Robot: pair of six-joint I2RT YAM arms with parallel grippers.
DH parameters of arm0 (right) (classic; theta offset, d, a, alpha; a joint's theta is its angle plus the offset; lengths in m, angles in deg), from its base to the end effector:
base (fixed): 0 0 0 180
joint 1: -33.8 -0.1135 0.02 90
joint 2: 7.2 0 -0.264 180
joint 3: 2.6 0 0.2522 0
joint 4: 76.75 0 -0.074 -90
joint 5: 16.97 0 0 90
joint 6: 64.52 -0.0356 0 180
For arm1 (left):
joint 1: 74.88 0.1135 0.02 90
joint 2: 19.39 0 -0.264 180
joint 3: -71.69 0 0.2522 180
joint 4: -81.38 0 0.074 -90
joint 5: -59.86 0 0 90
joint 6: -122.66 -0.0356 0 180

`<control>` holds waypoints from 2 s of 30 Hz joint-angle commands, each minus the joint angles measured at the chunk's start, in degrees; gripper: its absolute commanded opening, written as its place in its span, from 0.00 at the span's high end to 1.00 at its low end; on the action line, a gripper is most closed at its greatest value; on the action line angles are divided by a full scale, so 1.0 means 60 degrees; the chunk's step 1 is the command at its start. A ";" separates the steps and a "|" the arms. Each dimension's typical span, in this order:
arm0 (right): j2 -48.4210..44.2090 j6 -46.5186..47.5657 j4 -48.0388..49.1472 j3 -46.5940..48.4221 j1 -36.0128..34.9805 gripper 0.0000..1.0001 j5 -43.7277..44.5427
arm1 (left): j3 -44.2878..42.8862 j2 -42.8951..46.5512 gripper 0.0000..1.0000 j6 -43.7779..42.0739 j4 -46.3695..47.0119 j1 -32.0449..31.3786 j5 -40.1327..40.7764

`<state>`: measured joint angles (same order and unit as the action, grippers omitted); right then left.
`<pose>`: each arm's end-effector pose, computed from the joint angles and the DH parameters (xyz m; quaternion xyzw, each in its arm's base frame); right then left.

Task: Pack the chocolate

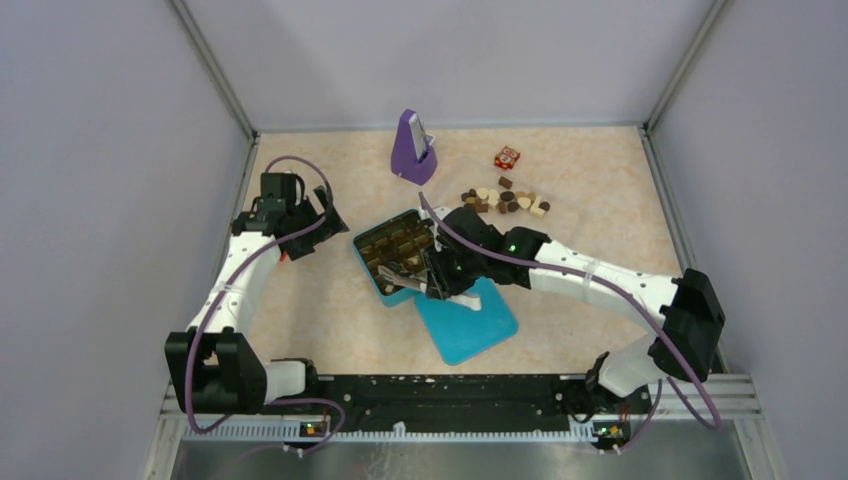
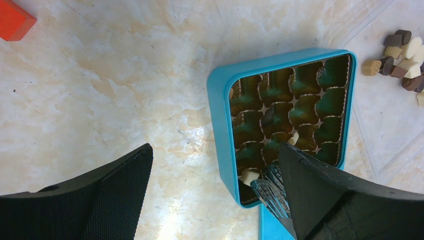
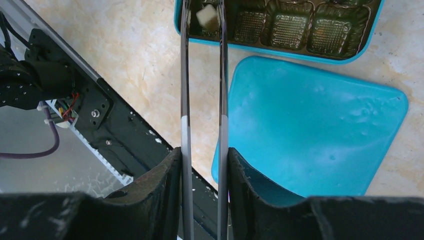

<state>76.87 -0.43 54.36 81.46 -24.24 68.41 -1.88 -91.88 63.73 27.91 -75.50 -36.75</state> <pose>0.1653 0.2704 0.2935 -0.2725 0.8952 0.2626 0.2355 0.2594 -0.0069 0.2834 -0.2302 0.9168 -0.1404 0.2947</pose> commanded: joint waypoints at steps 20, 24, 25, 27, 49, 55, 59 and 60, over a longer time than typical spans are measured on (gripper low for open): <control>-0.2933 -0.1009 -0.0410 -0.1022 0.2816 0.82 0.3313 | -0.0360 0.0204 0.01 -0.0139 0.0024 0.0040 0.0004; -0.3254 -0.0821 -0.0845 -0.1722 0.4076 0.77 0.3331 | -0.0333 0.0170 0.01 -0.0139 0.0061 0.0045 -0.0024; -0.3239 -0.0750 -0.0872 -0.1834 0.4160 0.75 0.3341 | -0.0343 0.0152 0.01 -0.0132 0.0076 0.0034 -0.0060; -0.3126 -0.0664 -0.0872 -0.1967 0.4194 0.72 0.3341 | -0.0340 0.0116 0.01 -0.0125 0.0091 0.0044 -0.0105; -0.0300 0.0294 0.0442 -0.1386 0.4195 0.62 0.3669 | -0.0329 0.0086 0.01 -0.0125 0.0099 0.0044 0.0131; 0.0305 0.0459 0.0591 -0.0987 0.4195 0.63 0.3700 | -0.0293 0.0125 0.01 -0.0153 0.0105 0.0292 0.0209; 0.0524 0.0493 0.0660 -0.0817 0.4195 0.68 0.3791 | -0.0263 0.0130 0.01 -0.0168 0.0099 0.0308 0.0223; 0.0584 0.0515 0.0669 -0.0765 0.4195 0.68 0.3834 | -0.0250 0.0117 0.01 -0.0169 0.0099 0.0309 0.0218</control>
<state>79.71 1.58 55.73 73.22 0.92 89.55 -1.97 -91.86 63.71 27.34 -73.99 -36.21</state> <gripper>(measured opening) 0.340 0.987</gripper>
